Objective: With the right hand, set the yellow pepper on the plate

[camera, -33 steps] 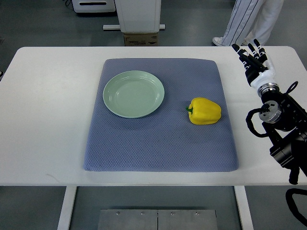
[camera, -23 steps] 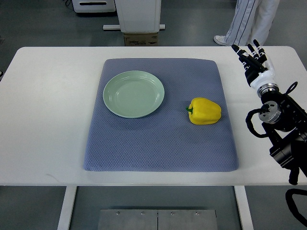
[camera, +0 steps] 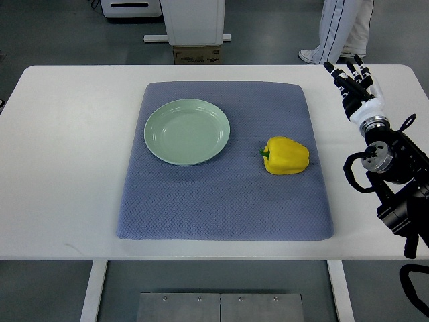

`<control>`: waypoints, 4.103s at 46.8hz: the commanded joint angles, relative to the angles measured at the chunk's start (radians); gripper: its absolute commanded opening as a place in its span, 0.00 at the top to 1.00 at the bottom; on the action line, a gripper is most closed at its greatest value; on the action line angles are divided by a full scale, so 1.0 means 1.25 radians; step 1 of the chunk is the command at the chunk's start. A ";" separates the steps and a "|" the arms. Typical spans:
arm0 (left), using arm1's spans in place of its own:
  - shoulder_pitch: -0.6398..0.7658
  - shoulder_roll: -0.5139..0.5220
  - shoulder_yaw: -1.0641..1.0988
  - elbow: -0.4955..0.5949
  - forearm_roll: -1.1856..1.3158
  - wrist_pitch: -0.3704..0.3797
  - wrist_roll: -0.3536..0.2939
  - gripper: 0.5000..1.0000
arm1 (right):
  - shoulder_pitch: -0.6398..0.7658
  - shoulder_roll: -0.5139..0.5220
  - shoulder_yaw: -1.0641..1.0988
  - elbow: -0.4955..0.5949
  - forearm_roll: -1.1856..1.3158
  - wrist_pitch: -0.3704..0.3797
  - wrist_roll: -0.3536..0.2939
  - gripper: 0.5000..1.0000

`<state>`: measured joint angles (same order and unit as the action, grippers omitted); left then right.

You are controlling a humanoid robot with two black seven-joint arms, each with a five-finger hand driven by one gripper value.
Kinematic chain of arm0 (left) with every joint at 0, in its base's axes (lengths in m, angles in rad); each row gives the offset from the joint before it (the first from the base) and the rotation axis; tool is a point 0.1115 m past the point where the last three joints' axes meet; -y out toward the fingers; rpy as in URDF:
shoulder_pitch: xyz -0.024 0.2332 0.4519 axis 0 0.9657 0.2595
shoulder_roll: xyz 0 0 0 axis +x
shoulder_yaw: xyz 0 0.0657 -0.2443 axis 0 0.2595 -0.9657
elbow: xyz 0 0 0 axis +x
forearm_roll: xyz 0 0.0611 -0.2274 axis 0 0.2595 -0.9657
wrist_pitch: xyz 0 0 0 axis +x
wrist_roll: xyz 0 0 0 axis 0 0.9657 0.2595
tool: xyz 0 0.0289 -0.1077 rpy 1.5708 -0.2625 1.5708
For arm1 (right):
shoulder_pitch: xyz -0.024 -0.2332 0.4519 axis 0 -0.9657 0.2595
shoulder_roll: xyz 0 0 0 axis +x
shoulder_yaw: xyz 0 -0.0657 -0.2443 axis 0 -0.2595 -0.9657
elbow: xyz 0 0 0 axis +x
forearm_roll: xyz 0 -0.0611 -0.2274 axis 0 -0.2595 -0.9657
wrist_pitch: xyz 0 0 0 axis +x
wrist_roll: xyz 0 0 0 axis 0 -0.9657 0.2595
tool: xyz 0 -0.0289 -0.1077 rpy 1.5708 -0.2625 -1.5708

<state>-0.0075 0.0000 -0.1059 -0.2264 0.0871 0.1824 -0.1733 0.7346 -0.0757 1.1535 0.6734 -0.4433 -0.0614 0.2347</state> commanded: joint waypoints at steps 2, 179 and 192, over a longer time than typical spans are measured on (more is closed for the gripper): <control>0.000 0.000 0.000 0.000 0.000 0.001 0.000 0.00 | 0.000 -0.001 0.000 0.001 0.000 0.001 0.000 0.00; 0.000 0.000 0.000 0.000 0.000 0.000 0.000 0.00 | 0.085 -0.335 -0.652 0.288 -0.514 0.157 0.118 0.04; 0.000 0.000 0.000 0.001 0.000 0.000 0.000 0.00 | 0.082 -0.328 -0.690 0.280 -0.522 0.113 0.118 0.09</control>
<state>-0.0077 0.0000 -0.1058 -0.2265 0.0874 0.1826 -0.1733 0.8390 -0.4897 0.3043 1.0293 -1.0952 0.0997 0.3820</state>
